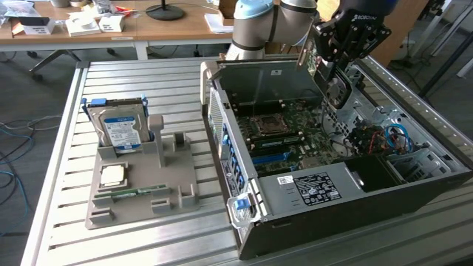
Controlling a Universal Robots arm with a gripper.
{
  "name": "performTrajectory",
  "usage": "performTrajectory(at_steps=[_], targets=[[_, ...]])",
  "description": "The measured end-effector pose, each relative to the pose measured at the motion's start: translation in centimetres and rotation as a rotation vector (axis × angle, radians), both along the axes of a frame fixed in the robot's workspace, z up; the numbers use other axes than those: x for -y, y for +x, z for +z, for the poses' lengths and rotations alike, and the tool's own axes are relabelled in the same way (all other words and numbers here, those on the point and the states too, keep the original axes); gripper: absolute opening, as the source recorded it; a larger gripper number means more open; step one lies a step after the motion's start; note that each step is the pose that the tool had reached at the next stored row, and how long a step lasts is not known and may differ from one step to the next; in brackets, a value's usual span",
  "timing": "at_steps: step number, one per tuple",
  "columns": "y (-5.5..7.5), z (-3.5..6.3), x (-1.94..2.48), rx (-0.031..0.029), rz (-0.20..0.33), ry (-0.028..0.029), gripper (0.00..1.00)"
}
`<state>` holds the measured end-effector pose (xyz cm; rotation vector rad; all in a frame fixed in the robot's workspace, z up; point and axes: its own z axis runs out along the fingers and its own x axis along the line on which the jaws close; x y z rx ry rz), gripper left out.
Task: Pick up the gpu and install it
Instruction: 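Insert the gpu into the slot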
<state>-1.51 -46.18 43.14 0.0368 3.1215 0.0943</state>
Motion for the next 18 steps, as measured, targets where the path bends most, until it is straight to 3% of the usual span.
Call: performTrajectory(at_steps=[18], targets=[[0.0,0.0,0.0,0.0,0.005,0.0,0.27]])
